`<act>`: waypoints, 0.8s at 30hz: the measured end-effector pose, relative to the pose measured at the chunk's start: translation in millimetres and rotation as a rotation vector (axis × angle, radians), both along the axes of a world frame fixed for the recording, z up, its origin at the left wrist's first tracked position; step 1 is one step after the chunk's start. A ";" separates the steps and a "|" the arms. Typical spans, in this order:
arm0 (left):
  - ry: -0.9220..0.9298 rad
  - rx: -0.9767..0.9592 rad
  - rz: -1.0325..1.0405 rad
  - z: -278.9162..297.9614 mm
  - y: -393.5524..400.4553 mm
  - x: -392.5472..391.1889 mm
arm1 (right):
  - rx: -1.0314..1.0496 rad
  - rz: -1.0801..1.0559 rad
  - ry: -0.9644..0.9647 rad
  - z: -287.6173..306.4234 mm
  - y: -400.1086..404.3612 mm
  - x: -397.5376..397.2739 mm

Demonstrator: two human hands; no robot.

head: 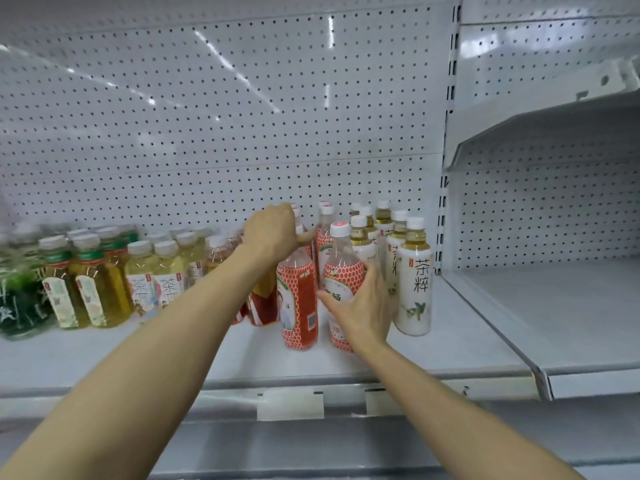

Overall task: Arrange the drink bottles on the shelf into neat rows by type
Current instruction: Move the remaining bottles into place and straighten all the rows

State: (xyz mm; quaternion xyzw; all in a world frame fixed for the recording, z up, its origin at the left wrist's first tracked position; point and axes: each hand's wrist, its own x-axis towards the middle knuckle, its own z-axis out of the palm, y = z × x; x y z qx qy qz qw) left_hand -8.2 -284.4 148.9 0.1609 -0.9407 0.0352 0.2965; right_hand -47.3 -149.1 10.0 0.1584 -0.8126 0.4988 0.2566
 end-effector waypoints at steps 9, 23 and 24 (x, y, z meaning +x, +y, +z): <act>0.146 0.876 -0.455 -61.1 -6.1 21.9 | -0.101 0.240 -0.121 -12.3 14.2 -9.5; 0.197 0.975 -0.189 -178.2 -7.5 23.0 | 0.145 -0.103 -0.170 -30.2 -2.4 12.1; 0.212 0.944 -0.177 -179.4 -4.2 25.1 | 0.097 -0.047 -0.194 -32.7 -2.3 13.6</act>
